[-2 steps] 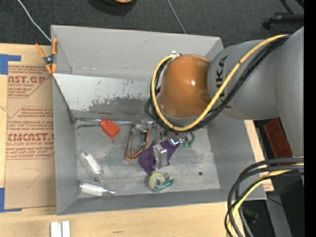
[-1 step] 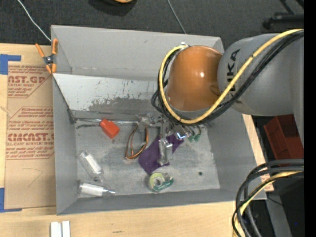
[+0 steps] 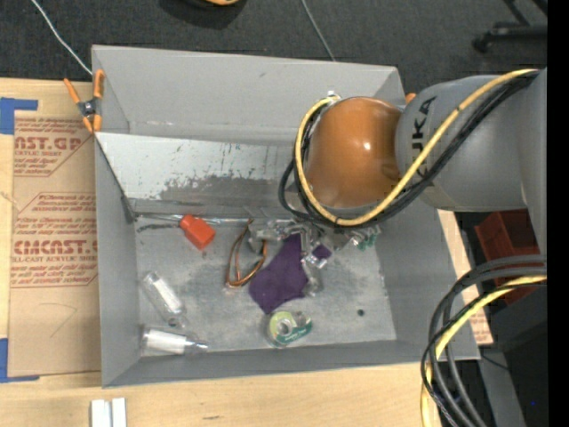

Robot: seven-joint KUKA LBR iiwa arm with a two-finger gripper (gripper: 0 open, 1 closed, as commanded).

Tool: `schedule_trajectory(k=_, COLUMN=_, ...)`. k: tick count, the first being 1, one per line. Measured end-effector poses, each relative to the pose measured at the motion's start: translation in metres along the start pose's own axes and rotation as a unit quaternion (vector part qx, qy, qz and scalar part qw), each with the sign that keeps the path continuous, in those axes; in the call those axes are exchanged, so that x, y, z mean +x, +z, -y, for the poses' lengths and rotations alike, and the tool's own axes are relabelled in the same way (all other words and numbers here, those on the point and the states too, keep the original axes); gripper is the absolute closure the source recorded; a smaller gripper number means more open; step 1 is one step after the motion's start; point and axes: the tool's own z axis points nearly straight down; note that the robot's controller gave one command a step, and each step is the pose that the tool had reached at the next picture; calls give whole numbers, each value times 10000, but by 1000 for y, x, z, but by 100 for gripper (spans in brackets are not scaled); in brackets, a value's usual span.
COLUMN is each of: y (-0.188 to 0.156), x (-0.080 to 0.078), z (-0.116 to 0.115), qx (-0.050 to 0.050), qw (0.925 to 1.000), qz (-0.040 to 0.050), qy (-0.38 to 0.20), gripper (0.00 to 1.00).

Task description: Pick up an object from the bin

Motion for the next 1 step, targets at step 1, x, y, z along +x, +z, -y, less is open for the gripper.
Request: schedule_trajectory(k=1, y=44, x=21, z=0, qx=10, qw=9998, qz=39, qy=-216, gripper=0)
